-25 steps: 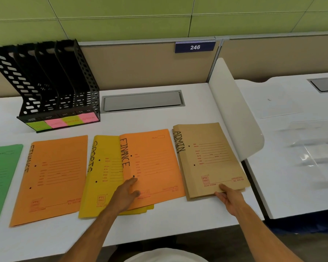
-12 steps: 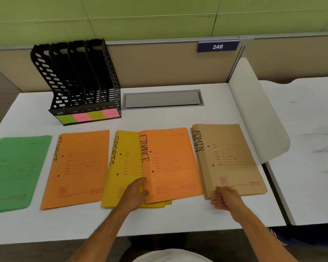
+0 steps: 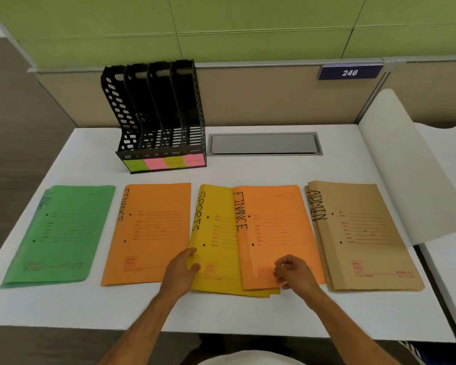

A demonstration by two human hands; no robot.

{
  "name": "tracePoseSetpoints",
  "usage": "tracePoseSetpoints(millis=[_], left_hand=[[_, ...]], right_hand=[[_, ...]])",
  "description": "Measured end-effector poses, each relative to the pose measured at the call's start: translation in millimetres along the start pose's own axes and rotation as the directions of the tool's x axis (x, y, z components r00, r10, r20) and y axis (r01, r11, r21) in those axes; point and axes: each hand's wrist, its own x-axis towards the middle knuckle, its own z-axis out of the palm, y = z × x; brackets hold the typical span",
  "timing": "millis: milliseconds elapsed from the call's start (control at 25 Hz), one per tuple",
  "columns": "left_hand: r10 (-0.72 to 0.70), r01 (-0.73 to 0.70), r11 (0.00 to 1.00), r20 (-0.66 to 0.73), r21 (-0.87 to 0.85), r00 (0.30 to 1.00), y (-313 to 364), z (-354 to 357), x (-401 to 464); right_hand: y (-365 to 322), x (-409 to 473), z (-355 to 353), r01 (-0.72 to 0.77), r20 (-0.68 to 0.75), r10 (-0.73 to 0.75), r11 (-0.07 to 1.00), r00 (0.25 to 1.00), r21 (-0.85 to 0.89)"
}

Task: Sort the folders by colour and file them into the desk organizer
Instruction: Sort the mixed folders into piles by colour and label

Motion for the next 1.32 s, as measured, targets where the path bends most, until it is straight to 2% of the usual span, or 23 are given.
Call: tracePoseSetpoints(millis=[40, 120, 200, 280, 320, 400, 480, 800, 1000, 1080, 1320], left_hand=[[0.006, -0.006, 1.0, 0.006, -0.014, 1.0, -5, -8, 5], [0.014, -0.013, 0.999, 0.017, -0.039, 1.0, -16, -21, 16], [0.002, -0.001, 0.999, 0.039, -0.036, 0.999, -23, -26, 24], [-0.007, 0.011, 1.0, 0.108, -0.028, 0.994, -31, -27, 29], [-0.011, 0.019, 0.999, 0.159, -0.047, 0.987, -32, -26, 30], [-0.008, 0.026, 0.997, 0.237, -0.074, 0.972, -33, -23, 31], [0.01, 0.018, 0.995, 0.273, -0.098, 0.962, -33, -20, 32], [-0.012, 0.07, 0.983, 0.315, -0.172, 0.949, -43, -22, 47], [-0.018, 0.07, 0.983, 0.296, -0.168, 0.955, -37, -22, 50], [-0.032, 0.073, 0.987, 0.269, -0.146, 0.963, -33, -21, 51], [-0.162, 0.262, 0.921, 0.328, -0.287, 0.931, -14, -14, 51]], right_hand=[[-3, 4, 10, 0.03, -0.043, -0.032, 0.999, 0.999, -0.041], [-7, 10, 35, 0.086, -0.151, -0.123, 0.969, 0.981, -0.229], [-8, 15, 62, 0.098, -0.201, -0.212, 0.881, 0.956, -0.463], [-9, 21, 89, 0.027, -0.21, -0.19, 0.8, 0.959, -0.6], [-10, 23, 99, -0.047, -0.216, -0.115, 0.779, 0.97, -0.626], [-10, 25, 112, -0.168, -0.208, 0.039, 0.74, 0.977, -0.651], [-9, 26, 116, -0.199, -0.197, 0.085, 0.702, 0.977, -0.684], [-30, 26, 119, -0.14, -0.162, 0.032, 0.683, 0.986, -0.717], [-26, 22, 99, -0.037, -0.192, -0.105, 0.784, 0.976, -0.619], [-24, 20, 93, -0.025, -0.195, -0.109, 0.815, 0.975, -0.579], [-25, 15, 95, -0.054, -0.172, -0.044, 0.849, 0.984, -0.525]])
